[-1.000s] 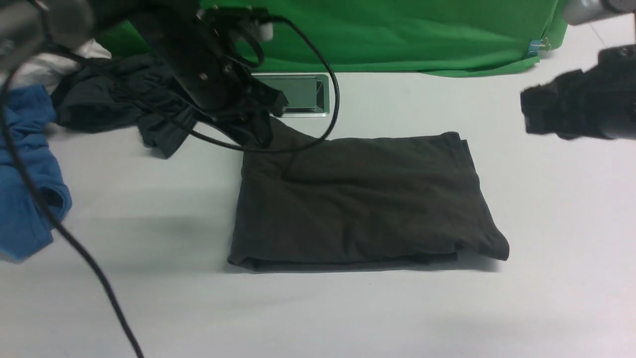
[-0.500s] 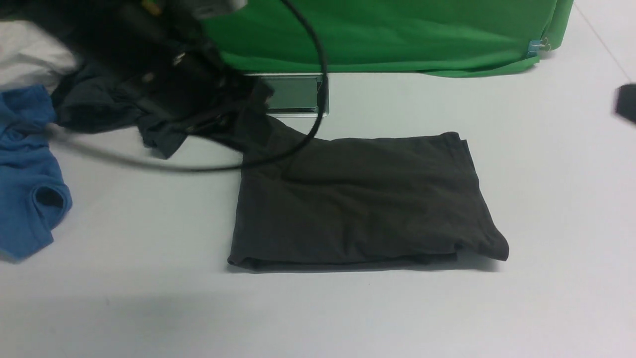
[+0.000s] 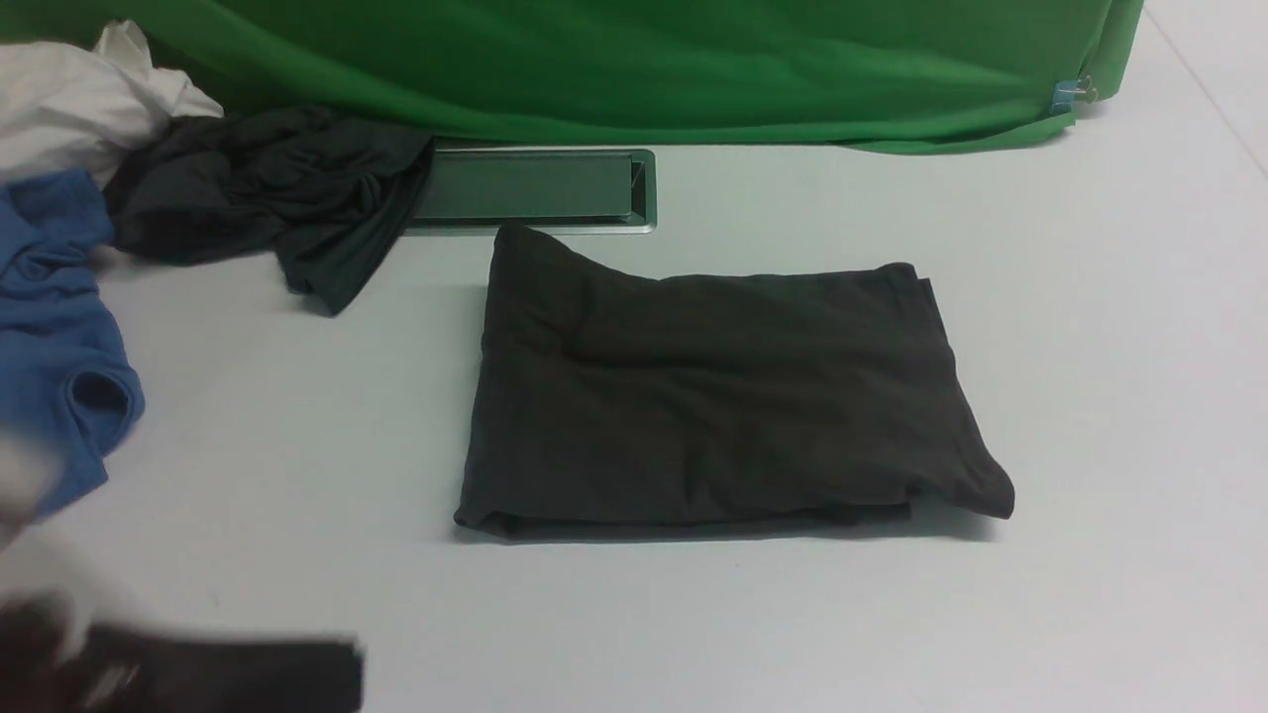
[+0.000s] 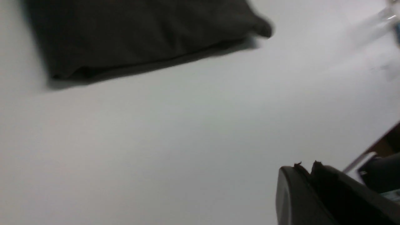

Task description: Fold a long-sleeved shirt on a white desktop.

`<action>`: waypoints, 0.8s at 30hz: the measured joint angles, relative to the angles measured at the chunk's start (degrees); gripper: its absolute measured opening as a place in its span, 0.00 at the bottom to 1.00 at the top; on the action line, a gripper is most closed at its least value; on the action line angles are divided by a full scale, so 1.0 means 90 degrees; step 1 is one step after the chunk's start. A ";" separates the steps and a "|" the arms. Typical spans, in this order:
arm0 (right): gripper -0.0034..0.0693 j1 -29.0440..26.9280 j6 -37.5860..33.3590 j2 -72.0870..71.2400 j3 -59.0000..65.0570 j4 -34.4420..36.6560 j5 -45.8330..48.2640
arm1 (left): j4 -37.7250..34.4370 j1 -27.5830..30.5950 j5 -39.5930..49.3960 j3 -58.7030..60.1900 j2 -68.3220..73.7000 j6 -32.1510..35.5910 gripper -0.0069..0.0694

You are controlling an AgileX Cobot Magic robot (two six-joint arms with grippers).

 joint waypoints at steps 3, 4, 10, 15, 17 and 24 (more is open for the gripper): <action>0.08 0.0000 0.0411 -0.0181 0.0068 0.0028 0.0213 | -0.0340 0.0000 -0.0285 0.0198 -0.1547 -0.0154 0.15; 0.07 0.0000 0.0346 -0.0194 0.0108 0.0028 0.0247 | -0.0312 0.0000 -0.0362 0.0203 -0.1896 -0.0335 0.15; 0.07 0.0000 -0.0103 -0.0194 0.0162 0.0028 0.0288 | 0.0425 0.0000 0.0037 0.0240 -0.2836 -0.1190 0.14; 0.07 0.0000 -0.0152 -0.0199 0.0162 0.0028 0.0293 | 0.0607 0.0000 0.0225 0.0248 -0.2871 -0.1232 0.14; 0.08 0.0000 -0.0179 -0.0199 0.0162 0.0028 0.0293 | 0.0663 0.0000 0.0244 0.0248 -0.2871 -0.1195 0.14; 0.12 0.0000 -0.0179 -0.0199 0.0162 0.0028 0.0295 | 0.1039 0.0000 0.0249 0.0248 -0.2871 -0.0916 0.14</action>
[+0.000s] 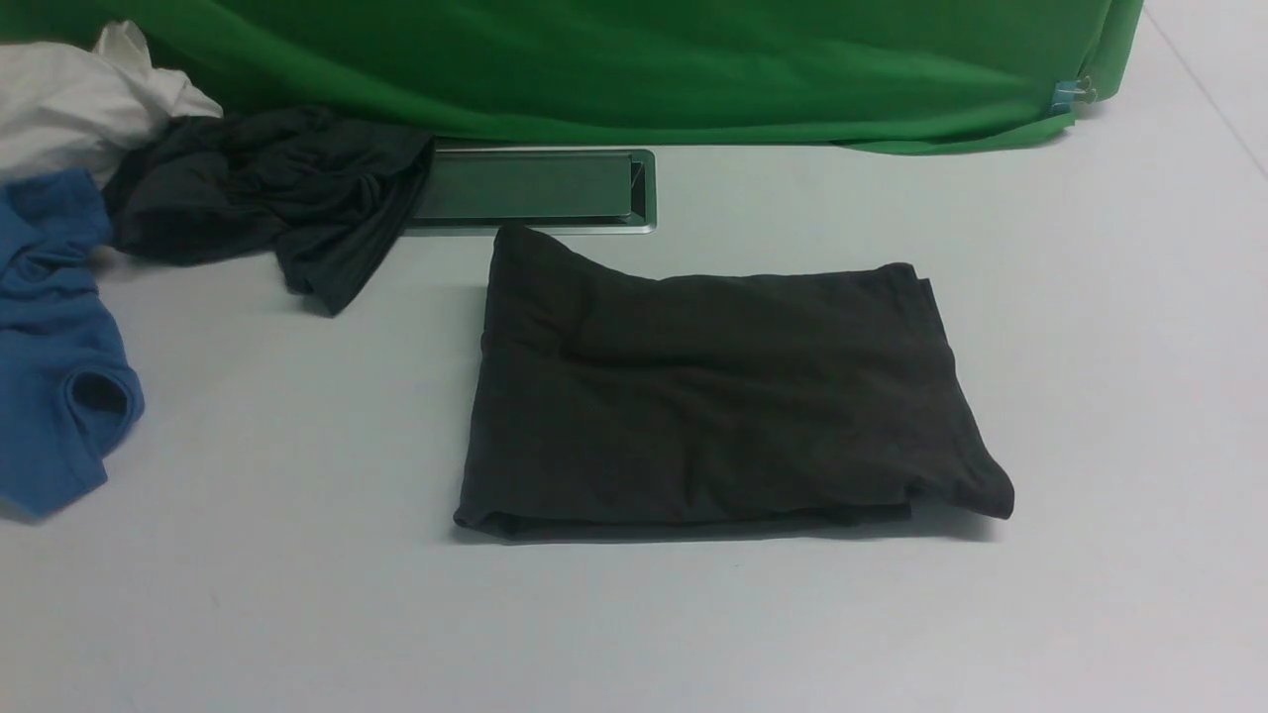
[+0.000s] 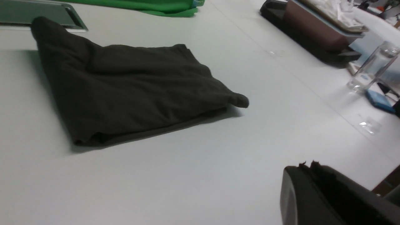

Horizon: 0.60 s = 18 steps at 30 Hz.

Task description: Fold a long-sleeved shirt on a white desktop.

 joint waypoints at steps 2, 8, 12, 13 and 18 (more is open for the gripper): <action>0.12 0.0000 0.0000 0.0000 0.0000 0.0000 0.0000 | 0.0079 0.0000 0.0000 0.0000 0.0000 0.0034 0.14; 0.13 0.0000 0.0000 0.0000 0.0000 0.0000 0.0000 | 0.0105 0.0000 0.0000 0.0000 0.0000 0.0041 0.14; 0.13 0.0000 0.0000 0.0000 0.0000 0.0000 0.0000 | 0.0113 0.0000 0.0000 0.0000 0.0000 0.0047 0.14; 0.13 0.0000 0.0000 0.0000 0.0000 0.0000 0.0000 | 0.0244 0.0000 -0.0019 0.0000 0.0000 0.0060 0.14; 0.14 0.0000 0.0000 0.0000 0.0000 0.0000 0.0006 | 0.1566 0.0159 -0.0552 0.0056 0.0000 -0.0191 0.14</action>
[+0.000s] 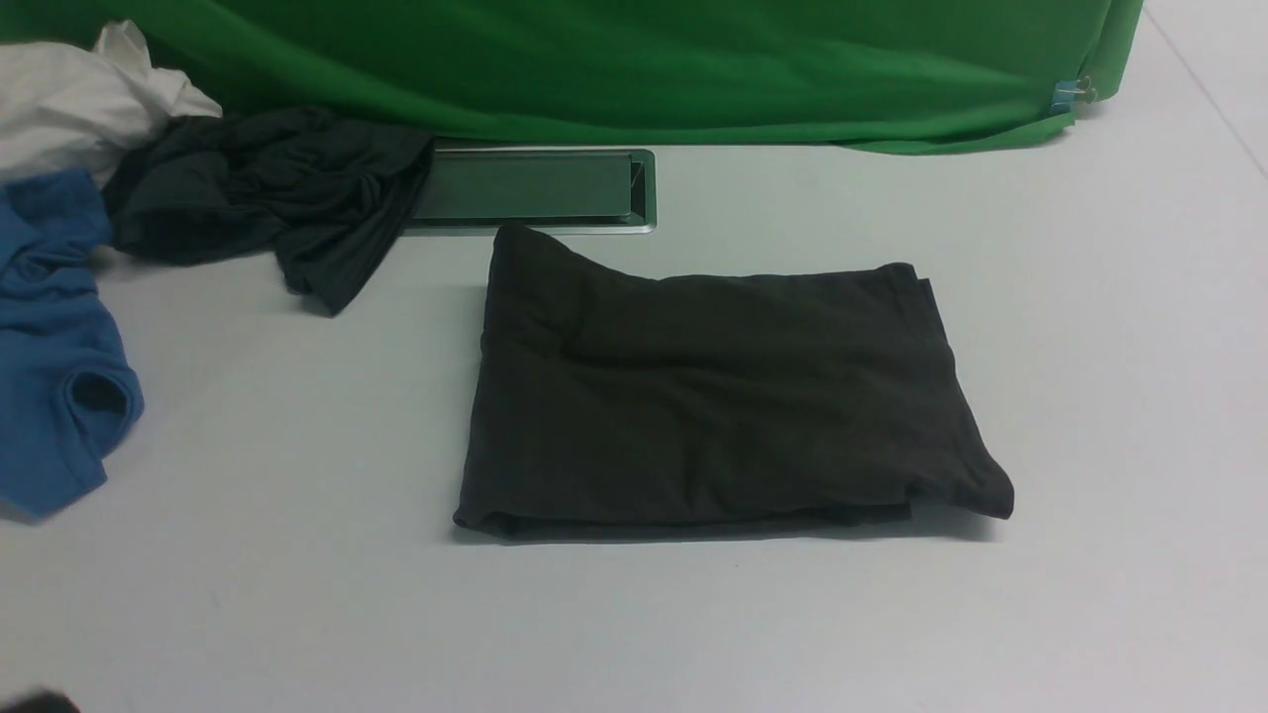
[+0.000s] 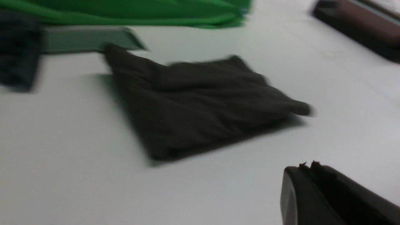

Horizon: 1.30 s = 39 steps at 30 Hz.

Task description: Fold a long-sleeved shirt on a white desktop.

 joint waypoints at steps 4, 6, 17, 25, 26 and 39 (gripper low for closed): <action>0.15 0.0000 0.0000 0.0000 0.0000 0.0000 0.0000 | 0.1365 0.0235 -0.1491 0.0493 0.0006 -0.0554 0.14; 0.15 0.0000 0.0000 0.0000 0.0000 0.0000 0.0000 | 0.1718 0.0397 -0.2454 0.0903 0.0012 -0.0510 0.14; 0.18 0.0000 -0.0005 0.0000 0.0000 0.0000 0.0001 | 0.1494 0.1177 -0.4074 0.3253 0.0026 -0.0062 0.14; 0.19 0.0000 -0.0005 0.0000 0.0000 0.0014 0.0001 | 0.1664 0.1210 -0.3854 0.3309 0.0026 0.0188 0.14; 0.20 0.0000 -0.0005 0.0000 0.0000 0.0014 0.0001 | 0.1664 0.1204 -0.3854 0.3309 0.0026 0.0182 0.14; 0.23 0.0000 -0.0005 0.0000 0.0012 0.0014 0.0001 | 0.1698 0.1198 -0.3854 0.3309 0.0026 0.0188 0.14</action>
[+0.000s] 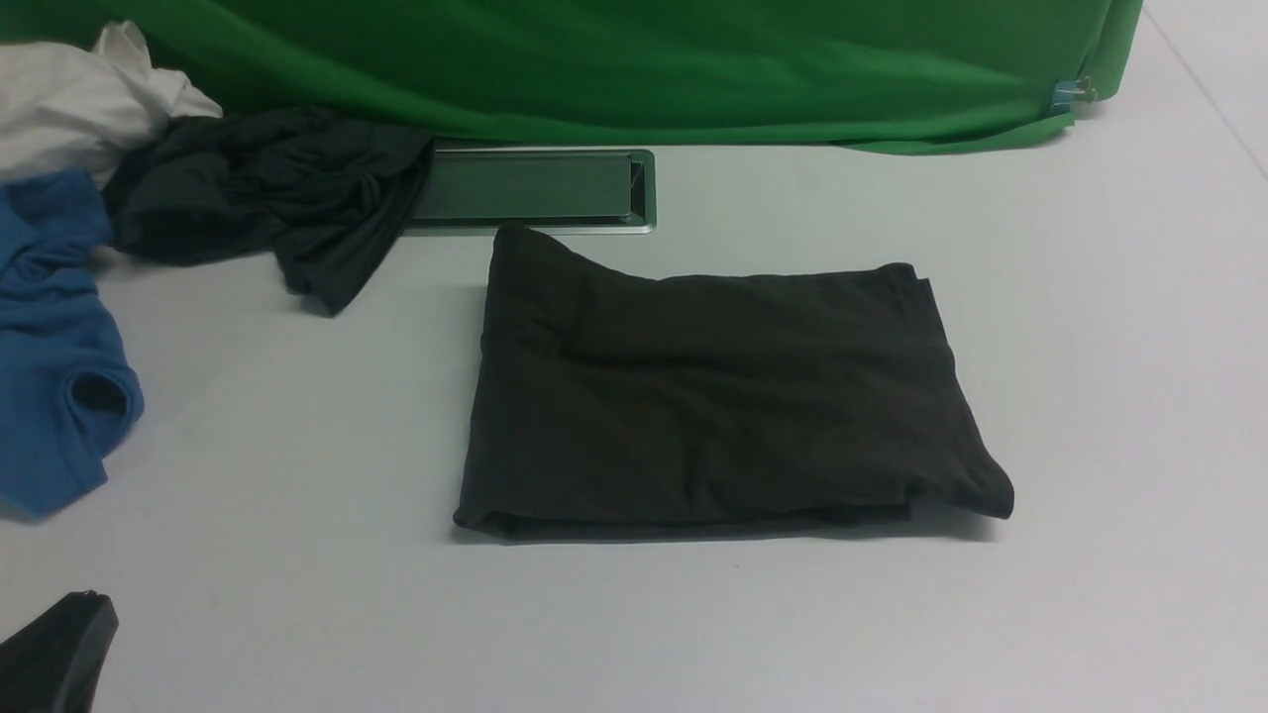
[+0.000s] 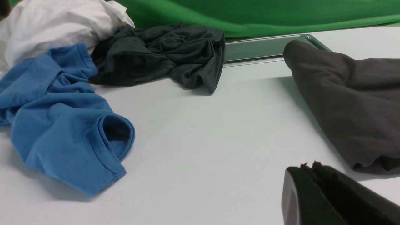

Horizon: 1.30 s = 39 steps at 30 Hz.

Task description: Fold a long-sleeved shirt on a white desktop.

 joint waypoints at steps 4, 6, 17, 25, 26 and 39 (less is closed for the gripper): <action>0.24 0.0000 0.0000 0.0000 0.0006 0.0000 0.0000 | 0.0000 0.0000 0.0000 0.0000 0.0000 0.0000 0.14; 0.25 0.0000 0.0000 0.0000 0.0006 0.0000 0.0000 | 0.0000 0.0000 -0.0006 0.0000 0.0000 0.0000 0.14; 0.30 0.0000 0.0000 0.0000 0.0006 0.0000 0.0000 | 0.0000 0.0000 -0.0006 0.0000 0.0000 0.0000 0.14; 0.32 -0.0278 -0.0746 0.0000 0.0019 -0.0356 0.0018 | 0.0000 0.0000 -0.0006 0.0000 0.0000 0.0000 0.14; 0.32 -0.0432 -0.0942 0.0000 0.0074 -0.0500 0.0018 | 0.0000 0.0000 -0.0006 0.0000 0.0000 0.0000 0.14; 0.36 -0.1623 -0.0243 -0.0097 0.1929 -0.0761 -0.0172 | 0.0005 0.0000 -0.0025 0.0000 0.0000 0.0000 0.14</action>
